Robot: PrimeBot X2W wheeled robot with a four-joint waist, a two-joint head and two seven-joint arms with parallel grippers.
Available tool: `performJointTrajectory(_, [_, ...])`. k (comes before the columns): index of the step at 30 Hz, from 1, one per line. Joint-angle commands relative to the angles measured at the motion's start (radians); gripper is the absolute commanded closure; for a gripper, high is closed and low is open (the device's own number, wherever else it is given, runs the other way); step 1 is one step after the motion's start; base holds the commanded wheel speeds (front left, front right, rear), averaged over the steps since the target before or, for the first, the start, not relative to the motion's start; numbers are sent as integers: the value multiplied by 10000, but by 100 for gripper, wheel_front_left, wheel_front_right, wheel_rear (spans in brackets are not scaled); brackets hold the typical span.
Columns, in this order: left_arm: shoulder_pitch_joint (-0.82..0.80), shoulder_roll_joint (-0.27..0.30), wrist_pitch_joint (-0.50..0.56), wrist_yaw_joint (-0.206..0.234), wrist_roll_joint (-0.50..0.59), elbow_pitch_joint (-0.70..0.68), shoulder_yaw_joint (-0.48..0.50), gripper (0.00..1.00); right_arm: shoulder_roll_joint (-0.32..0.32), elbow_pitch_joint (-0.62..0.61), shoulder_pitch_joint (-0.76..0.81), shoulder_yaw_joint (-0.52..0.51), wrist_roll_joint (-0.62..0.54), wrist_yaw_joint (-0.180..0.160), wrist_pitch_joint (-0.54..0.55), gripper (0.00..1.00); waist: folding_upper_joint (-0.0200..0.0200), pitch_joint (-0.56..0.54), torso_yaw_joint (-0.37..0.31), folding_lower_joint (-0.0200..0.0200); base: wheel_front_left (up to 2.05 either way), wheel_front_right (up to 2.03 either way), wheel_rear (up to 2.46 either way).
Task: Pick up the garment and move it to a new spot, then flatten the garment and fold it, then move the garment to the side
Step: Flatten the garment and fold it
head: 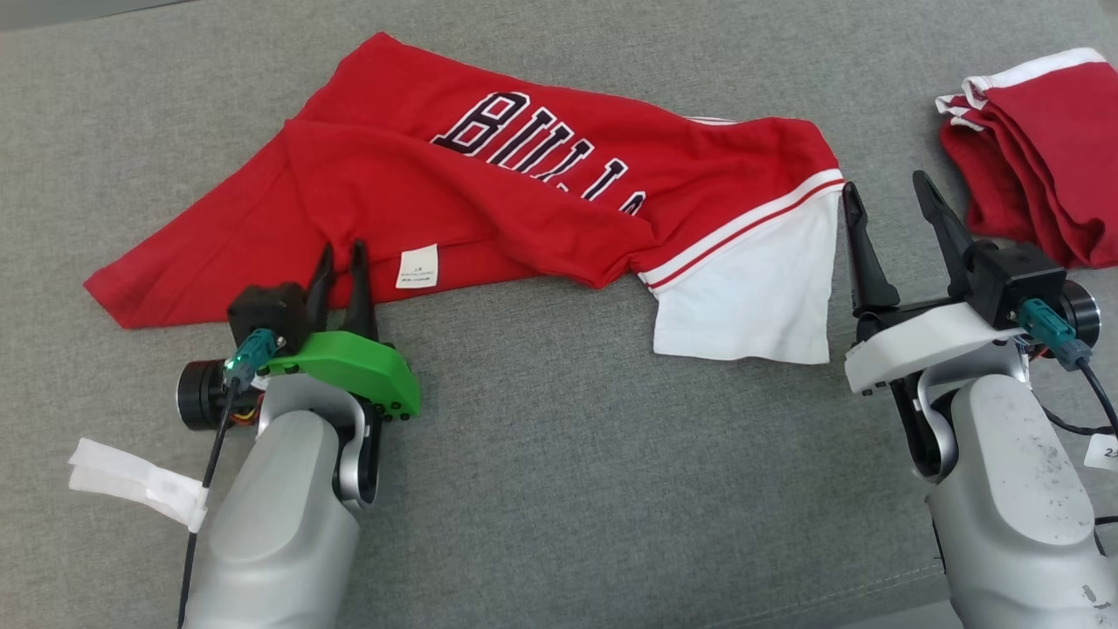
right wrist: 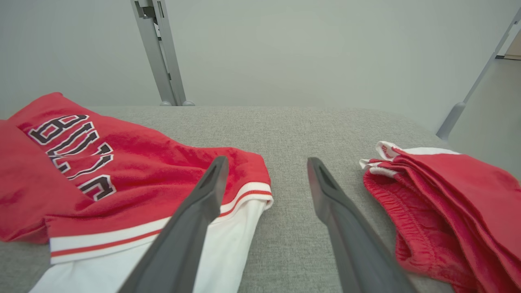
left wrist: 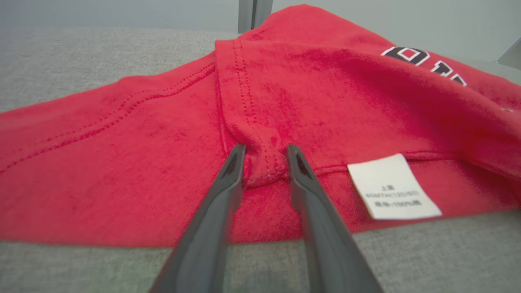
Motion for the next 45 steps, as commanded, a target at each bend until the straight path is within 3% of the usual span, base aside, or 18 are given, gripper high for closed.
performJointTrajectory(1, [-60,52,9,-14,70,-237,54,100,-3,36,181,5,-12,-16,1,0,0,-89,96,0,0,0,0])
performJointTrajectory(13, [1525,52,8,18,-4,-2434,123,100,-12,441,1086,-91,174,-16,1,0,0,-1702,1043,0,0,0,0])
performJointTrajectory(21, [3502,51,8,246,340,-2565,1010,100,-11,683,2044,165,489,-16,1,0,0,-2730,1336,0,0,0,0])
performJointTrajectory(22, [3712,49,8,251,405,-2529,1109,85,-11,701,2154,201,507,-16,1,0,0,-2830,1331,0,0,0,0])
performJointTrajectory(23, [3944,51,6,277,517,-2513,1222,19,-13,709,2291,222,500,-16,1,0,0,-2938,1327,0,0,0,0])
performJointTrajectory(24, [4136,51,8,279,523,-2454,1301,0,-14,721,2393,234,514,-16,1,0,0,-3021,1322,0,0,0,0])
performJointTrajectory(34, [5565,49,6,469,1702,-2905,1482,0,-12,723,3276,404,679,-16,1,0,0,-3638,1203,0,0,0,0])
performJointTrajectory(45, [5543,51,6,545,1537,-2893,1456,0,-10,873,3204,535,832,-16,1,0,0,-3429,1294,0,0,0,0])
